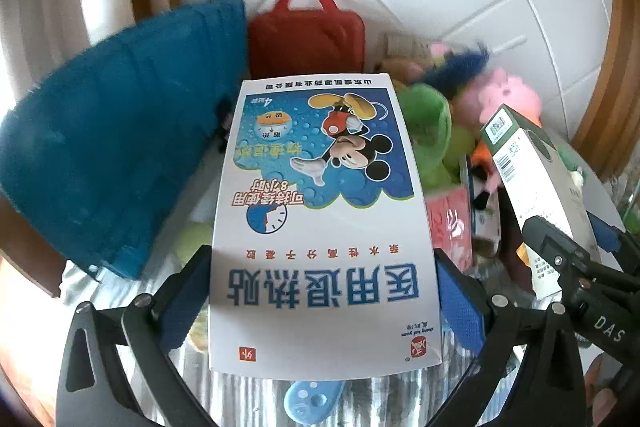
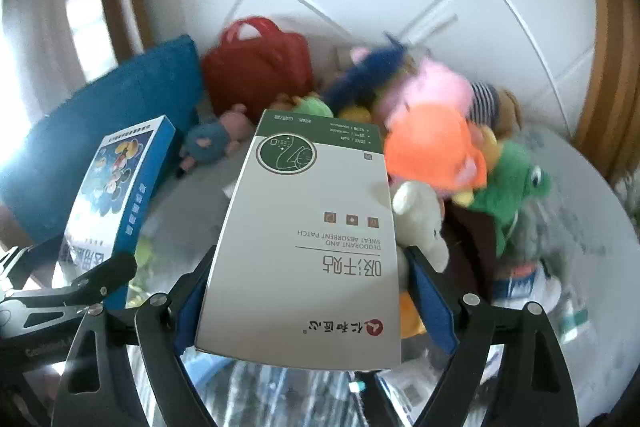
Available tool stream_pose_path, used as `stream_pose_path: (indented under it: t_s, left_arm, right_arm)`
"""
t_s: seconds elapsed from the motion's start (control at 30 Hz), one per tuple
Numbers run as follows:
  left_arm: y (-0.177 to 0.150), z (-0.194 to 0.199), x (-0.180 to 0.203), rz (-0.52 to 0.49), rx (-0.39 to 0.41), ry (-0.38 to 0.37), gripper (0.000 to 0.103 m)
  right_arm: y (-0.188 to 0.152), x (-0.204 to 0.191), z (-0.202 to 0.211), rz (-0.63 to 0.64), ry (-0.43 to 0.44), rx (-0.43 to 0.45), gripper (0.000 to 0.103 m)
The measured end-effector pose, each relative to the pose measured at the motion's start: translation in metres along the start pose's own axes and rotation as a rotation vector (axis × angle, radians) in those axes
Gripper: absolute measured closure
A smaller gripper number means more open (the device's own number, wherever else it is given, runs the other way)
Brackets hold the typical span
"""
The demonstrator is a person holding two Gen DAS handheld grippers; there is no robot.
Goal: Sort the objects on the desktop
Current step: 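Lift and carry both boxes over the blue crate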
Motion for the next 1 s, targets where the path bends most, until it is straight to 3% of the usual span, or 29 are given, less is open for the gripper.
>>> stream_pose_path:
  t_s: [0.33, 0.6, 1.0]
  left_arm:
    - [0.023, 0.055, -0.031, 0.067, 0.114, 0.075, 0.0]
    - [0.032, 0.084, -0.059, 0.117, 0.174, 0.146, 0.0]
    - [0.047, 0.116, -0.135, 0.163, 0.266, 0.197, 0.0]
  right_arm:
    - [0.047, -0.054, 0.037, 0.115, 0.101, 0.121, 0.016]
    - [0.066, -0.087, 0.057, 0.176, 0.16, 0.181, 0.016]
    - [0.09, -0.165, 0.065, 0.237, 0.213, 0.255, 0.016]
Point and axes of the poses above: each gripper's, at about its wrist camera, not at the fingertips, and z roughly against the way its jaws point, x to its right, y to its top, the point moved 5 cm from there along -z, roughly the way its jaws point, and after that the axes turned 1 degree about -z, right-handed, at the moved point
